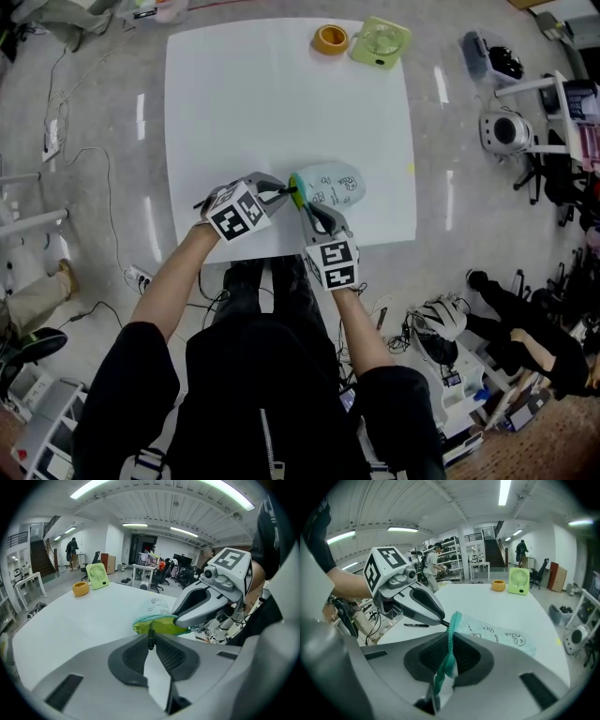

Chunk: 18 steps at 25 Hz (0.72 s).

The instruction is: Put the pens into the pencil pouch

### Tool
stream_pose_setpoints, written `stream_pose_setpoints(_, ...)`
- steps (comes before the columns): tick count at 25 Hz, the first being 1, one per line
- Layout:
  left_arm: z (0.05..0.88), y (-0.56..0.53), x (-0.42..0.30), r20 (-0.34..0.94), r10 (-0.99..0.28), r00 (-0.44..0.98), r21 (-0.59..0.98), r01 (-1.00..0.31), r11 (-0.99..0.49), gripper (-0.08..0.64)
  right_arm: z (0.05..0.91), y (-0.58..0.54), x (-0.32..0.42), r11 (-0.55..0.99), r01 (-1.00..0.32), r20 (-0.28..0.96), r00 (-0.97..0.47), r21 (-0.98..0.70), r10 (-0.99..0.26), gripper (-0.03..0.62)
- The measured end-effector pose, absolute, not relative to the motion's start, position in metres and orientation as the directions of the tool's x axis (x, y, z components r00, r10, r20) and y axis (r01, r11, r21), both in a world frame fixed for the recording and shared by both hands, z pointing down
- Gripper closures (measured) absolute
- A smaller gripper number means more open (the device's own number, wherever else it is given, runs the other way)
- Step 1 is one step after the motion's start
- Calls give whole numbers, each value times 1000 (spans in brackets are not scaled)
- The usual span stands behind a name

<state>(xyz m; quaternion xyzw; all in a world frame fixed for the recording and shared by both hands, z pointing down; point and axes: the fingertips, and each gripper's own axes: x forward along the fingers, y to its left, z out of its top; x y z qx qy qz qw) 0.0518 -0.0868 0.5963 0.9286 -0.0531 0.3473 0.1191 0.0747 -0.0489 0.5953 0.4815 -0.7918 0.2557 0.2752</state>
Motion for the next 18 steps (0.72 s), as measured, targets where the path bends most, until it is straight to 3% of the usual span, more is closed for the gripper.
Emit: stream_pose_setpoints(18,604,-89,86,625,-26,781,205,-196,-959,493,589,-48,81,389,-902,655,-411,-189,-634,552)
